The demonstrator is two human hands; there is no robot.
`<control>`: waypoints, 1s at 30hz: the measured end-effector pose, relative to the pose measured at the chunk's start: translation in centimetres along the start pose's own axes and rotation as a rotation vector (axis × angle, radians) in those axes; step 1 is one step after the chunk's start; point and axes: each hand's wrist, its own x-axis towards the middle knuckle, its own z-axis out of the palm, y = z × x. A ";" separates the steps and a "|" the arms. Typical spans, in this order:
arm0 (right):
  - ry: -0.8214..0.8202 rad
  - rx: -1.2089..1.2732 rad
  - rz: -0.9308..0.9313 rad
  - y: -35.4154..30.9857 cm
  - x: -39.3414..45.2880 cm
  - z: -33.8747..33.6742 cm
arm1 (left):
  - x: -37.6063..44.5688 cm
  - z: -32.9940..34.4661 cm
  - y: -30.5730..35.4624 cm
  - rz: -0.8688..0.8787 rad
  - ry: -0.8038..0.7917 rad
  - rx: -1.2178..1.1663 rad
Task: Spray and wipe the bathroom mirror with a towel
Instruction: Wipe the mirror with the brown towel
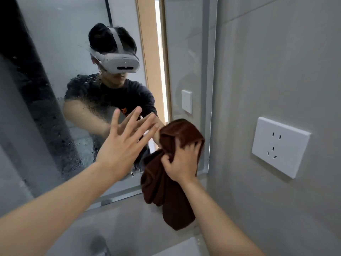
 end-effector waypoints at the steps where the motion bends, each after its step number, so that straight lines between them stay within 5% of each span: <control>1: 0.036 0.039 0.151 0.8 -0.4 0.7 | 0.1 0.0 0.0 -0.006 -0.006 0.011; 5: 0.184 0.320 0.634 -0.1 -1.5 2.7 | 0.4 0.0 0.7 0.005 -0.035 0.035; 11: 0.072 0.514 0.897 -5.0 -1.3 1.5 | 0.3 -0.1 0.3 0.009 -0.010 0.020; 14: -0.095 0.310 0.737 -5.7 -2.8 1.6 | -0.4 -0.5 0.0 0.047 -0.037 0.011; 18: -0.094 0.148 0.489 -2.2 -5.0 2.5 | -2.6 0.4 0.0 0.016 -0.078 0.010; 27: -0.007 0.262 0.588 -4.3 -5.2 3.3 | -3.3 2.1 -0.2 0.025 -0.028 -0.005; 30: -0.100 0.110 0.243 -7.2 -7.8 3.3 | -3.7 2.4 -1.3 0.069 0.045 -0.045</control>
